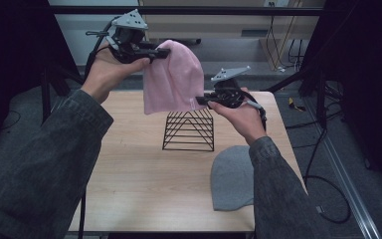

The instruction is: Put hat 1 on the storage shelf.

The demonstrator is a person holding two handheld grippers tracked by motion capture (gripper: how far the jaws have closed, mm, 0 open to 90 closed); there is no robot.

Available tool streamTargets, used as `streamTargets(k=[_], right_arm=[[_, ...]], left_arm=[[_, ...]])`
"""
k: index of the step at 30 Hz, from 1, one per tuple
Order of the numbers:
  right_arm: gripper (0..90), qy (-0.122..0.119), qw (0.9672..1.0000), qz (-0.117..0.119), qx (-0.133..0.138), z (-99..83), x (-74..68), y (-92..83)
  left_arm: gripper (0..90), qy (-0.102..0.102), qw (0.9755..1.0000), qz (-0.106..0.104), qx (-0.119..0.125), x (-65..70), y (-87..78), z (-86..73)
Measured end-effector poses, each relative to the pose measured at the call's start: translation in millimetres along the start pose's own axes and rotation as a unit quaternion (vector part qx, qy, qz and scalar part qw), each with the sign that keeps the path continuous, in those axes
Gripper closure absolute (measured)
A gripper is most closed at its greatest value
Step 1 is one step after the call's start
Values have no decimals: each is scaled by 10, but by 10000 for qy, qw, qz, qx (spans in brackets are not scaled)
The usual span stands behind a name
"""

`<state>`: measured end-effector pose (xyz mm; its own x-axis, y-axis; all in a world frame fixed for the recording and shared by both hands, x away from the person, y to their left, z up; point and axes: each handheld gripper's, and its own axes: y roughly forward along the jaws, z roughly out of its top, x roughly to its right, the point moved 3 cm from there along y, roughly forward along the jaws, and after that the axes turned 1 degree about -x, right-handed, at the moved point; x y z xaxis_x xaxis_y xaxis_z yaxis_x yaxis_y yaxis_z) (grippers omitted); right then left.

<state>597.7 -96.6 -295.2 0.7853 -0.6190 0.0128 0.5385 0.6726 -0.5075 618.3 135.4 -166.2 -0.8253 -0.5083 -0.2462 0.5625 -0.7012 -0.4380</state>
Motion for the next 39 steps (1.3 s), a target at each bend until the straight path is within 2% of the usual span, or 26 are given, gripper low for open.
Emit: streamTargets(k=[6, 11, 23, 30, 39], right_arm=[[810, 47, 9999, -93, -59, -35, 83, -11], [810, 108, 9997, -140, -181, -138, 175, 0], [809, 217, 9992, -231, -232, -345, 225, 77], [809, 187, 9990, -308, -256, -490, 224, 120], [806, 146, 9981, -384, -464, -701, 219, 195]], left_arm=[[786, -7, 10000, -80, -9, -28, 159, 29], [783, -75, 9998, -170, -86, -54, 332, -48], [782, -118, 9996, -233, -133, -31, 533, -166], [782, -58, 9995, -249, -166, 40, 610, -252], [782, 38, 9990, -306, -312, 172, 721, -364]])
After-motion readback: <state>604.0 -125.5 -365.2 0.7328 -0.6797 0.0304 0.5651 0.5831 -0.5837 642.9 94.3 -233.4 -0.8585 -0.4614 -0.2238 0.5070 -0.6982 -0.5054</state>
